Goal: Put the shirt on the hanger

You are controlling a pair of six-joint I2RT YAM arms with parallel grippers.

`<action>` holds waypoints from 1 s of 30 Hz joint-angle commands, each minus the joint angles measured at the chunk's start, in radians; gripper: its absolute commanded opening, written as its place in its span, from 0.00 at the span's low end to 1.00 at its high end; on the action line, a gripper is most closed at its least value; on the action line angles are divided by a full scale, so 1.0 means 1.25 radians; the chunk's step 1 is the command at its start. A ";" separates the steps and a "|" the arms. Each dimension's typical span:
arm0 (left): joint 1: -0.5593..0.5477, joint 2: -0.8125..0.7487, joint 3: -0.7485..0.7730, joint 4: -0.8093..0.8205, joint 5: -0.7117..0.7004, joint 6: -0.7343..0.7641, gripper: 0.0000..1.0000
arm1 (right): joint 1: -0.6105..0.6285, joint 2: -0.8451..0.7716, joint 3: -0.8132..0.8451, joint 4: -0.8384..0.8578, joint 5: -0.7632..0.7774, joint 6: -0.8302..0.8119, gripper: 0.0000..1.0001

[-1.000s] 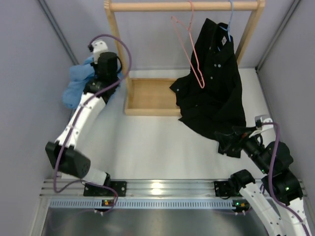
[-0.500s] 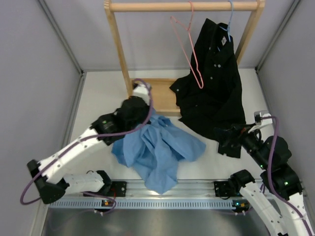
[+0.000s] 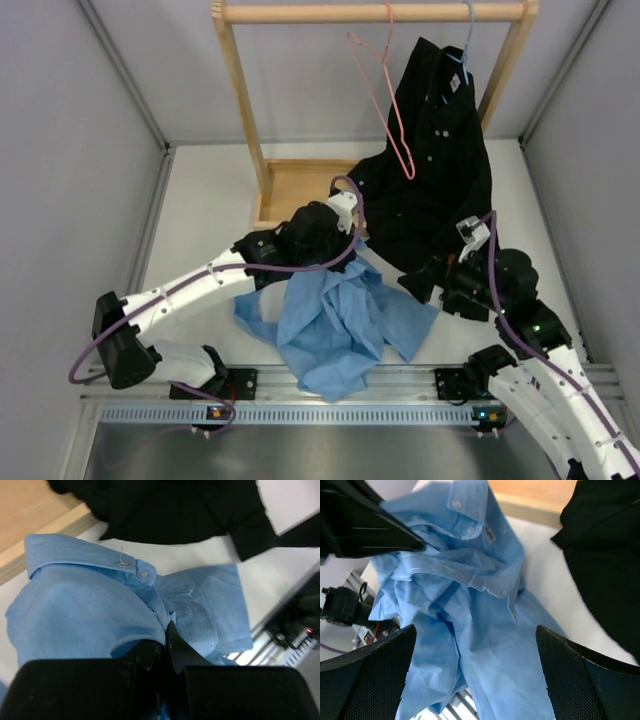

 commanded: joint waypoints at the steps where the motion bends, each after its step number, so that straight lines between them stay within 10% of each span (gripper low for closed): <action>1: -0.004 -0.052 -0.009 0.080 0.168 0.012 0.02 | 0.008 0.038 -0.038 0.154 -0.104 0.065 1.00; 5: -0.005 -0.174 -0.132 0.080 0.199 -0.018 0.04 | 0.008 0.056 -0.080 0.214 -0.089 0.103 0.99; 15: -0.005 -0.438 -0.324 -0.050 0.326 -0.121 0.68 | 0.023 0.197 -0.178 0.436 -0.090 0.211 0.99; 19: -0.005 -0.457 -0.295 -0.120 0.143 -0.146 0.98 | 0.081 0.310 -0.153 0.446 0.000 0.191 0.99; 30: -0.005 -0.370 -0.154 -0.152 -0.047 -0.113 0.98 | 0.258 0.578 -0.112 0.604 0.101 0.254 0.85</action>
